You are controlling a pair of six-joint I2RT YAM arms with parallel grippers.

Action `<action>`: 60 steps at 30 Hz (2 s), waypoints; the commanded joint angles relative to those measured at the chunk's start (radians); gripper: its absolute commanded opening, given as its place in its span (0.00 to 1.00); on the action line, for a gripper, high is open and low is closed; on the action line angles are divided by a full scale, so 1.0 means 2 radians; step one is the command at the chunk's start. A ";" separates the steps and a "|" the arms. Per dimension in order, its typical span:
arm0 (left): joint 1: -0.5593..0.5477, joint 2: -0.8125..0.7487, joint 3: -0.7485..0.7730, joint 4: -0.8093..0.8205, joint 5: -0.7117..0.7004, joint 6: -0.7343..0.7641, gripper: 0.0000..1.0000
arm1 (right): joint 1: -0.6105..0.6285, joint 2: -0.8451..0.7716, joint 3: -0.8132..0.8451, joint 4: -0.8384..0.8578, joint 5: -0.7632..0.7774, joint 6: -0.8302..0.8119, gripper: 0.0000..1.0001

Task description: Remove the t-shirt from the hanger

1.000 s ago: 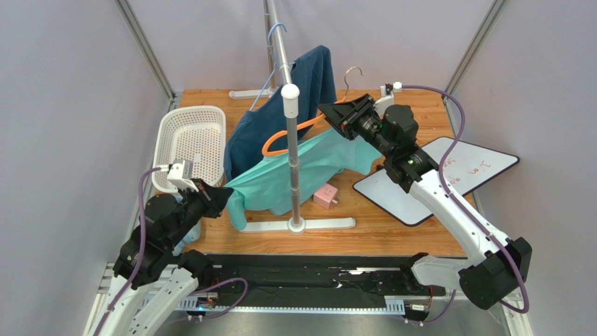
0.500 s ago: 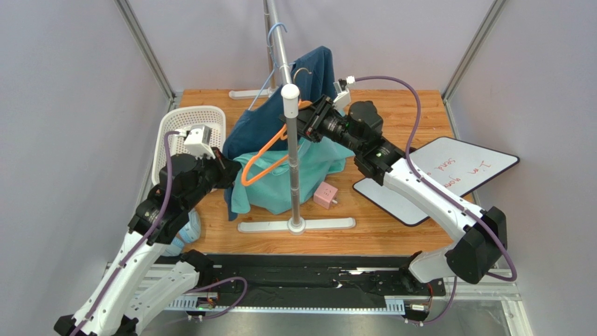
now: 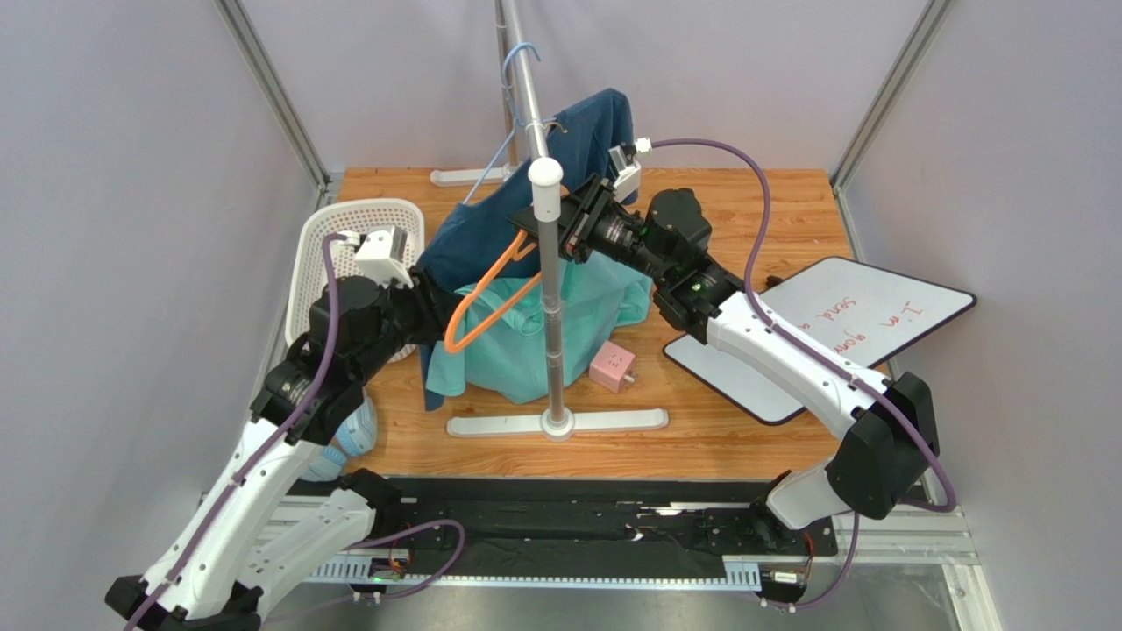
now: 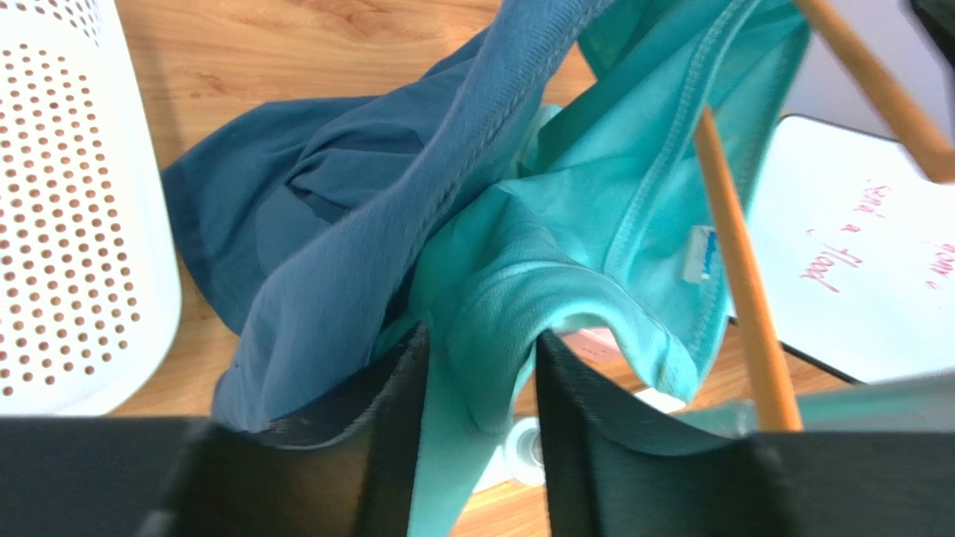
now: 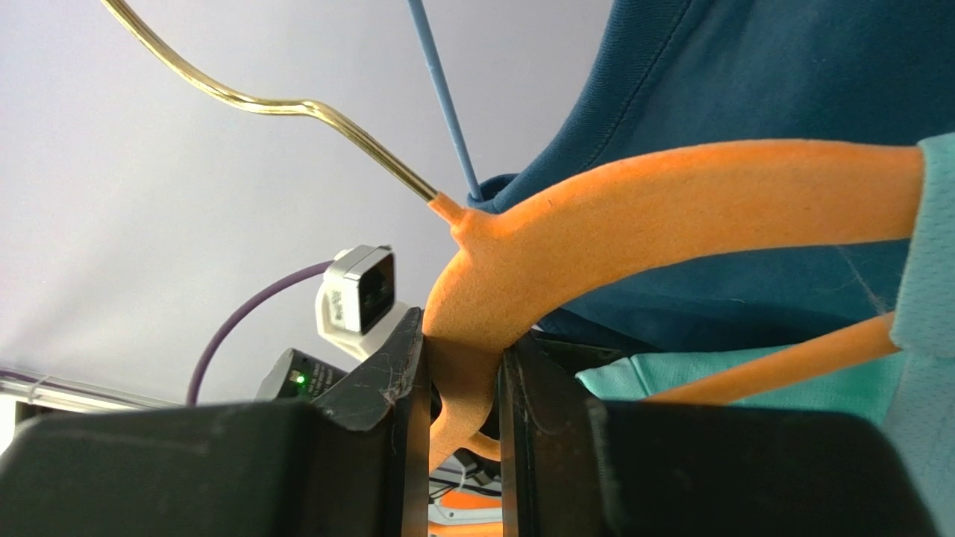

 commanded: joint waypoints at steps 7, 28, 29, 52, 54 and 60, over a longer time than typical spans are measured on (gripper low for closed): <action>0.003 -0.139 0.048 -0.110 0.024 0.010 0.60 | -0.001 0.000 0.032 -0.028 0.017 -0.068 0.00; 0.003 -0.036 0.043 0.011 0.288 0.002 0.53 | 0.011 0.012 0.037 -0.034 0.007 -0.069 0.00; 0.003 -0.036 0.042 0.010 0.282 0.002 0.45 | 0.011 0.012 0.037 -0.034 0.007 -0.068 0.00; 0.003 -0.057 0.077 -0.048 0.170 0.035 0.00 | 0.021 -0.036 0.043 -0.223 0.054 -0.230 0.70; 0.003 -0.057 0.078 -0.050 0.171 0.036 0.00 | 0.021 -0.041 0.049 -0.265 0.077 -0.273 0.72; 0.003 -0.064 0.086 -0.062 0.175 0.038 0.00 | 0.014 -0.050 0.044 -0.340 0.176 -0.351 0.74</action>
